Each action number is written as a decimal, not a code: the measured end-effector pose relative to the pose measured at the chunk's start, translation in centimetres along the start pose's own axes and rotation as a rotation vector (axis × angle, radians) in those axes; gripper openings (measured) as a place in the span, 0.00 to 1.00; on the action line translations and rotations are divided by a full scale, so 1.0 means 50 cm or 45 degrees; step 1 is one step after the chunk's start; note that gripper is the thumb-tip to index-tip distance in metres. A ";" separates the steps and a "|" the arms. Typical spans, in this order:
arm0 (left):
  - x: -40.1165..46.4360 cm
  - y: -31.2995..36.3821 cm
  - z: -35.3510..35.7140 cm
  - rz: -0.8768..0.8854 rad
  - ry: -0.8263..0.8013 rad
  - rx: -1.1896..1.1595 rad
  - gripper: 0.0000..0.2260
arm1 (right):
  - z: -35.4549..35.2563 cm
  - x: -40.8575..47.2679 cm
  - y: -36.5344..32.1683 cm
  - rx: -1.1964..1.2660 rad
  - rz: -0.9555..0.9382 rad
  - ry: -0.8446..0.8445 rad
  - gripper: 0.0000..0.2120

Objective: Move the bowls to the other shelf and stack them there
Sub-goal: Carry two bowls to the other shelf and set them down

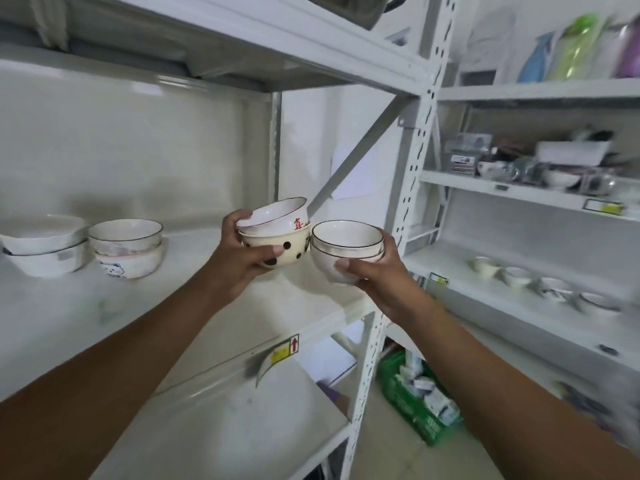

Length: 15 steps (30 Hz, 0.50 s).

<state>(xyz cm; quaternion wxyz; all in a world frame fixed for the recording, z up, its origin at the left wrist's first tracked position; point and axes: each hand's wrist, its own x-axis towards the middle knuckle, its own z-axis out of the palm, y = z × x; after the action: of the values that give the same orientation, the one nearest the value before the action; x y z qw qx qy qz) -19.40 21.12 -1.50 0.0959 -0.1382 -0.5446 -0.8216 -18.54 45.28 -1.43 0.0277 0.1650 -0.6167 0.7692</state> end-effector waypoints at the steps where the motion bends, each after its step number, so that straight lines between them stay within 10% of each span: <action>1: -0.003 -0.006 0.020 -0.010 -0.032 -0.021 0.31 | -0.017 -0.016 -0.008 -0.004 -0.004 0.031 0.32; 10: -0.025 -0.068 0.204 -0.130 -0.321 -0.151 0.37 | -0.174 -0.147 -0.063 0.030 -0.039 0.303 0.51; 15: -0.021 -0.117 0.304 -0.186 -0.469 -0.187 0.38 | -0.262 -0.203 -0.089 -0.020 -0.074 0.502 0.42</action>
<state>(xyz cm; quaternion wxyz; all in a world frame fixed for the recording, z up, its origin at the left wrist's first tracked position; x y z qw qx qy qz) -18.33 37.41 -1.32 -0.0755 -0.2528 -0.5001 -0.8248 -10.73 60.50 -2.59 0.1714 0.0287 -0.6004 0.7805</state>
